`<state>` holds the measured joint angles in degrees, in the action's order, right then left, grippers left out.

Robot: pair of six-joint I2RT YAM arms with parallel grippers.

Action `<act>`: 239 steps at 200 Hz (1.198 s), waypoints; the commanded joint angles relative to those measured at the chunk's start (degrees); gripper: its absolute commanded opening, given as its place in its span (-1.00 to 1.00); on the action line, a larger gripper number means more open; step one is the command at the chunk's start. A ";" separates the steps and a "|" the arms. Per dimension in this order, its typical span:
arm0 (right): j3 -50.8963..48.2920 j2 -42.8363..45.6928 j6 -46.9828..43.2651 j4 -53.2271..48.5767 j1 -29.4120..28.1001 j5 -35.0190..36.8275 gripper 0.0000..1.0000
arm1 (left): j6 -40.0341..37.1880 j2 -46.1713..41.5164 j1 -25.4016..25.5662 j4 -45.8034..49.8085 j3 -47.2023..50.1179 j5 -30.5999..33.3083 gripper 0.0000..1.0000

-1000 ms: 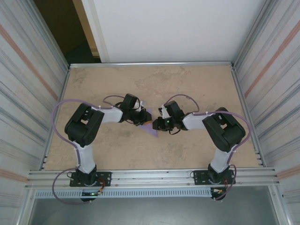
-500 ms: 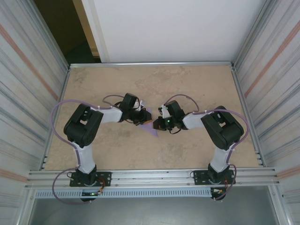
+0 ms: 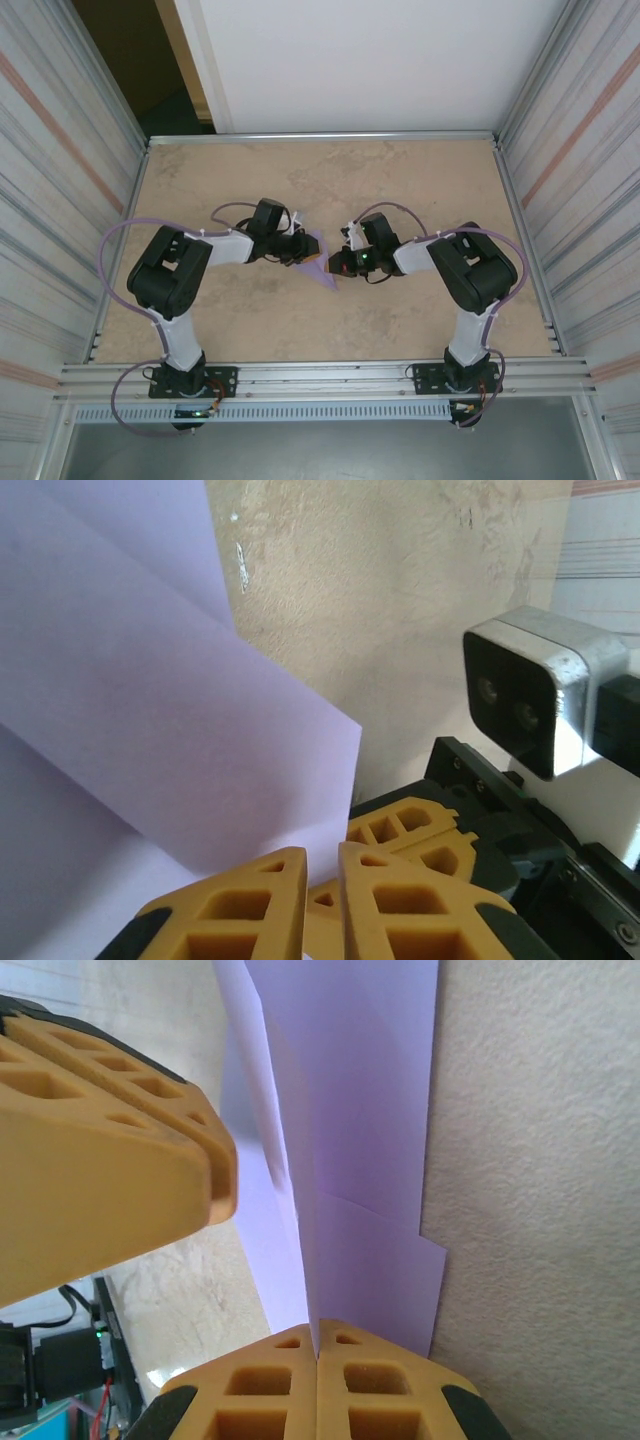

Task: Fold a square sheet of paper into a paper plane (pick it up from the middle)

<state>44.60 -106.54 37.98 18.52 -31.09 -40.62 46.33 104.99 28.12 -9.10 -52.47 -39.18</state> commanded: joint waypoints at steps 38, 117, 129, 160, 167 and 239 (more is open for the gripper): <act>-1.18 -2.62 2.51 2.63 1.03 -3.19 -1.00 | -0.64 1.28 0.18 -1.67 -1.39 -2.05 -0.66; -1.93 -3.02 3.29 3.46 1.56 -3.24 -1.00 | -0.88 4.05 0.25 -0.66 -3.25 -1.13 -0.69; -1.95 -2.97 3.33 3.61 1.56 -3.30 -1.00 | -1.04 4.32 0.23 -0.39 -3.59 -1.16 -0.69; -2.10 -2.75 3.57 3.52 1.56 -3.23 -0.94 | -1.17 4.76 0.44 0.29 -4.02 -1.08 -0.70; -2.07 -2.66 3.66 3.33 1.55 -3.20 -0.90 | -1.30 4.87 0.42 0.40 -4.17 -1.03 -0.70; -3.72 5.88 3.03 -2.63 1.67 -2.55 -0.33 | -1.75 5.47 0.62 1.98 -5.29 -0.64 -0.72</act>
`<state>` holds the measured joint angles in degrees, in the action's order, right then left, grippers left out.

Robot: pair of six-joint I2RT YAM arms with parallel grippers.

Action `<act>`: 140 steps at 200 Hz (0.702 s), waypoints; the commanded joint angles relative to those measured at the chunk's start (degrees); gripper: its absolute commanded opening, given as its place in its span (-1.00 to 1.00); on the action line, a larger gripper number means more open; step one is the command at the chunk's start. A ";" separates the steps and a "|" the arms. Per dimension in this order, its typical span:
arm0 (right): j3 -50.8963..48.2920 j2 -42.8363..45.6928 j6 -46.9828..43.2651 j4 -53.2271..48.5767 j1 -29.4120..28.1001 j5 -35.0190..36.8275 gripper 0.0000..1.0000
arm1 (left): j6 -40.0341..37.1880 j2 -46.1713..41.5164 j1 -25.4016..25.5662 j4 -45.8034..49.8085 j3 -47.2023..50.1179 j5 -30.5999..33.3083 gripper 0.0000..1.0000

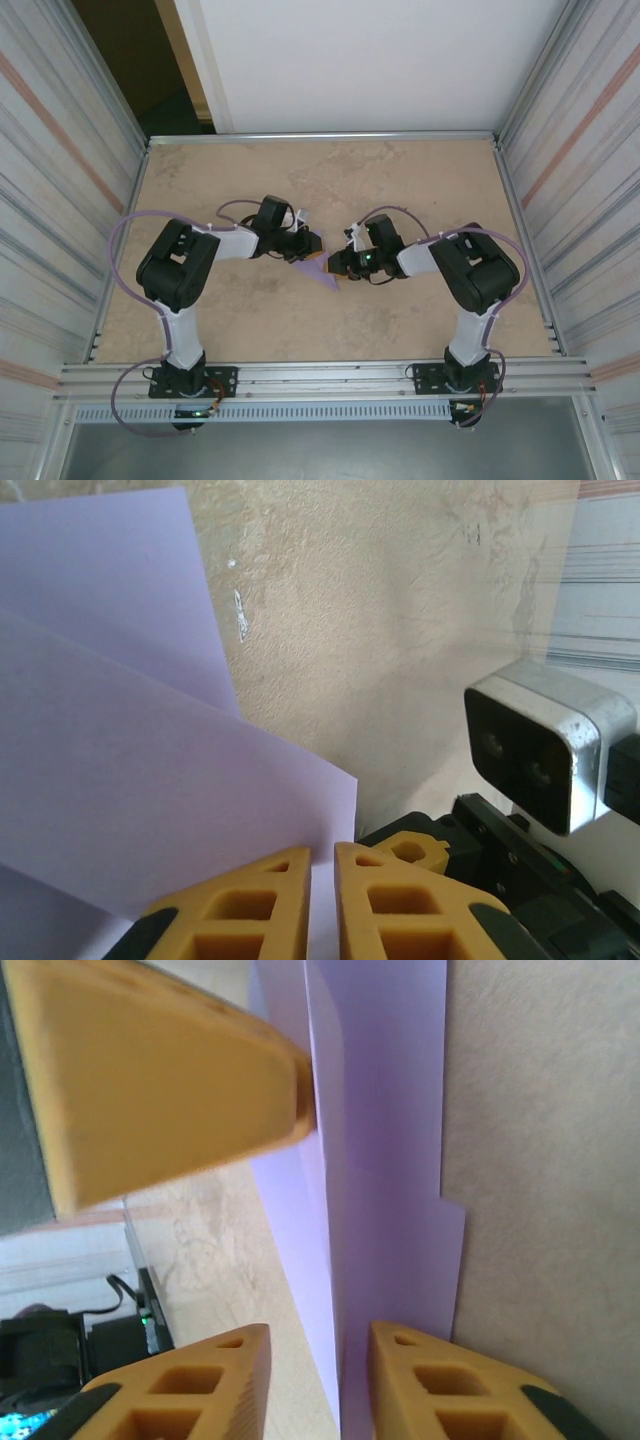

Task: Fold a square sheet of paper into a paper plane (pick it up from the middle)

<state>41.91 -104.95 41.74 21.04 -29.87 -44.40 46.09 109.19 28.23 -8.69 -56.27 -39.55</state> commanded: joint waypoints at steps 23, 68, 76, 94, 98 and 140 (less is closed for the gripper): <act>-1.92 7.08 -1.53 -8.41 0.84 3.52 -0.29 | -1.44 1.47 0.48 1.65 -1.82 -0.33 -0.73; -4.36 14.86 -1.81 -11.63 0.24 11.16 -0.37 | -1.68 1.56 0.59 2.60 -2.17 -0.09 -0.73; -4.18 15.91 -2.20 -12.30 -0.35 12.30 -0.41 | -1.79 1.63 0.59 2.78 -2.19 -0.11 -0.73; -2.80 16.46 -3.14 -13.96 -2.14 13.04 -0.51 | -1.85 1.73 0.70 2.80 -2.30 -0.10 -0.73; -2.48 16.24 -3.38 -14.28 -2.61 13.15 -0.52 | -1.89 1.72 0.69 2.80 -2.31 -0.06 -0.73; 1.21 11.22 -3.94 -14.44 -6.23 13.50 -0.64 | -1.89 1.85 0.77 3.32 -2.48 0.09 -0.73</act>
